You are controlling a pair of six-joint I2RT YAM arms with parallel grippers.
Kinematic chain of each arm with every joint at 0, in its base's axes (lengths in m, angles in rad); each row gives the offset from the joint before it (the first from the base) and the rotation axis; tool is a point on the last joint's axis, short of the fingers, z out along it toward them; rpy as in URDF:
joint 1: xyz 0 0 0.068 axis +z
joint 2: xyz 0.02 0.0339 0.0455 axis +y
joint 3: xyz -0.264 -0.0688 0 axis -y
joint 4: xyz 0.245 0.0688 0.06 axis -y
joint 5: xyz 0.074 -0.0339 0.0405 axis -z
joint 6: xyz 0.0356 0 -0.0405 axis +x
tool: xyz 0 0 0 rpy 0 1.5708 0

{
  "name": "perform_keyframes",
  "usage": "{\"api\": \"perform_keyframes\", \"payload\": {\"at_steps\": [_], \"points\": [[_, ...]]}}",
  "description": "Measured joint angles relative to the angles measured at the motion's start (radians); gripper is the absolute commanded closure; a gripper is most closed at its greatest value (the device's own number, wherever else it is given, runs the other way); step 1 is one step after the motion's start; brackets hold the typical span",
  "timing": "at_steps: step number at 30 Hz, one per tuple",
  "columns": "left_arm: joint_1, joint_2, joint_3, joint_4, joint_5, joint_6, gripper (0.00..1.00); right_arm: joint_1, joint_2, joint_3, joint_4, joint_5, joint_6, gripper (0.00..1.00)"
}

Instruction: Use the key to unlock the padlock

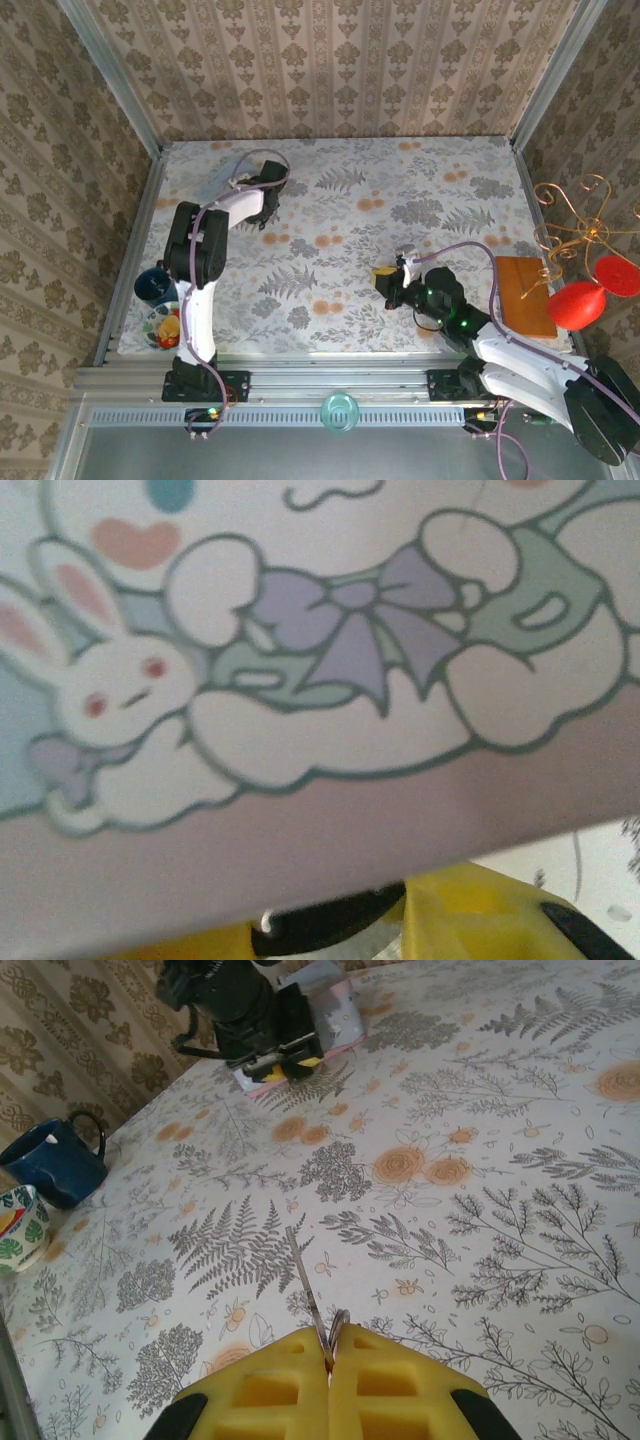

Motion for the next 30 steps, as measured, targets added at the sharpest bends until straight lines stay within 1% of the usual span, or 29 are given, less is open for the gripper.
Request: {"api": "perform_keyframes", "payload": {"at_steps": [7, 11, 14, 19, 23, 30], "points": [[-0.045, -0.163, -0.225, 0.087, 0.013, 0.061, 0.77, 0.0, 0.022, 0.072, -0.097, 0.001, 0.042, 1.0], [-0.101, -0.254, -0.372, 0.128, 0.032, 0.078, 0.78, 0.0, 0.031, 0.097, -0.138, 0.007, 0.087, 1.0], [-0.161, -0.303, -0.447, 0.148, 0.046, 0.088, 0.78, 0.0, 0.036, 0.11, -0.18, 0.034, 0.134, 1.0], [-0.288, -0.328, -0.469, 0.159, 0.074, 0.101, 0.78, 0.0, 0.039, 0.114, -0.249, 0.105, 0.243, 1.0], [-0.391, -0.332, -0.469, 0.157, 0.087, 0.118, 0.78, 0.001, 0.031, 0.113, -0.282, 0.13, 0.33, 1.0], [-0.516, -0.333, -0.442, 0.157, 0.113, 0.161, 0.77, 0.018, -0.043, 0.103, -0.377, 0.161, 0.393, 1.0]]}}
